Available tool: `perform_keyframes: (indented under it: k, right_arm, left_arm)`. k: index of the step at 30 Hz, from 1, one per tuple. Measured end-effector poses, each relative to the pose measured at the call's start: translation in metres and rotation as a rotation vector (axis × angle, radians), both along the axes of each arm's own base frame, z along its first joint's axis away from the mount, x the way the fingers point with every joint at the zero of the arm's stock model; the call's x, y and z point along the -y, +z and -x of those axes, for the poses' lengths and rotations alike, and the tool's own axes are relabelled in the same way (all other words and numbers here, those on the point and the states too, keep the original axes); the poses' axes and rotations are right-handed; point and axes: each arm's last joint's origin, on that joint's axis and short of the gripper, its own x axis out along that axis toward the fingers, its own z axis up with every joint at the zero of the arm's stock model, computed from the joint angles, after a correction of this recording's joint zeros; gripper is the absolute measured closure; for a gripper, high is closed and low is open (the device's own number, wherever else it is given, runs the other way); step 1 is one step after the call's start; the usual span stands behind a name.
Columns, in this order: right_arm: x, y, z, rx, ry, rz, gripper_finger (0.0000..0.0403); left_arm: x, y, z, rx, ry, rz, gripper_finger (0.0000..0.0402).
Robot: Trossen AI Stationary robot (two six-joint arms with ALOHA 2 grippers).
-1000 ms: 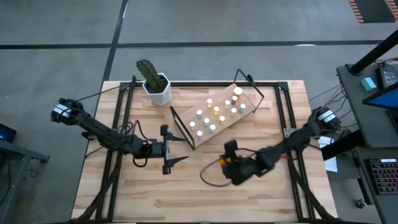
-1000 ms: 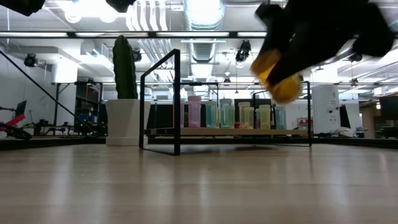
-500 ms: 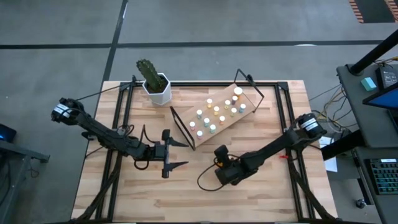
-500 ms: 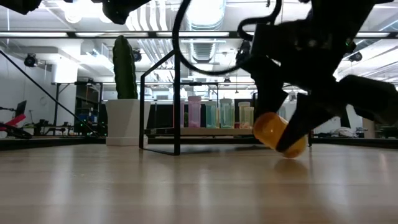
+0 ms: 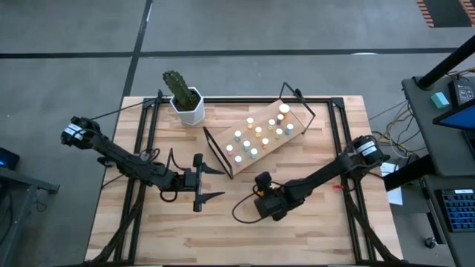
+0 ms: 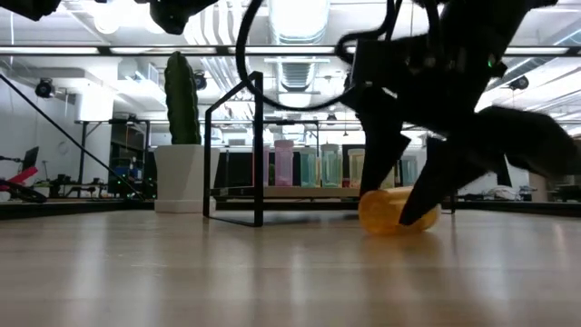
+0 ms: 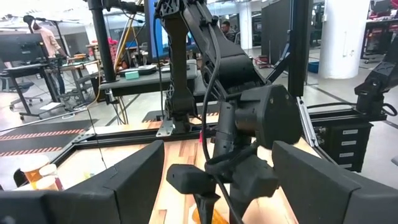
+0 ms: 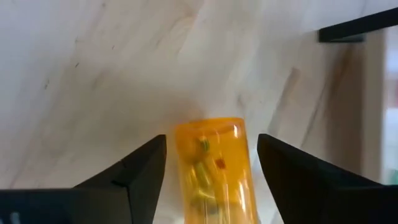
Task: Pick and place medicine bottles onto shelf by color
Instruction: Put the orange pill bottle on the shelf aligned with the other orange pill bottle
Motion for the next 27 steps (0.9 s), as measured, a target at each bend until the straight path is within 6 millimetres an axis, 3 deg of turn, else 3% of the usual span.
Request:
perform_keyframes:
  k: [8,16,20,27]
  right_arm:
    - [0.004,0.035,0.011,0.029,-0.081,-0.038,0.0162]
    - [0.024,0.054,0.05,0.145,-0.264,-0.063,0.0208]
    - [0.038,0.048,0.071,0.217,-0.348,-0.027,0.0248]
    - [0.045,0.01,0.091,0.327,-0.36,-0.138,0.0325]
  left_arm:
    - [0.005,0.004,-0.007,-0.035,0.026,0.069,0.0121]
    - [0.038,-0.003,-0.043,-0.35,0.128,0.069,0.0121]
    - [0.055,-0.008,-0.073,-0.485,0.188,0.011,0.0121]
    - [0.073,-0.026,-0.12,-0.55,0.243,-0.039,0.0121]
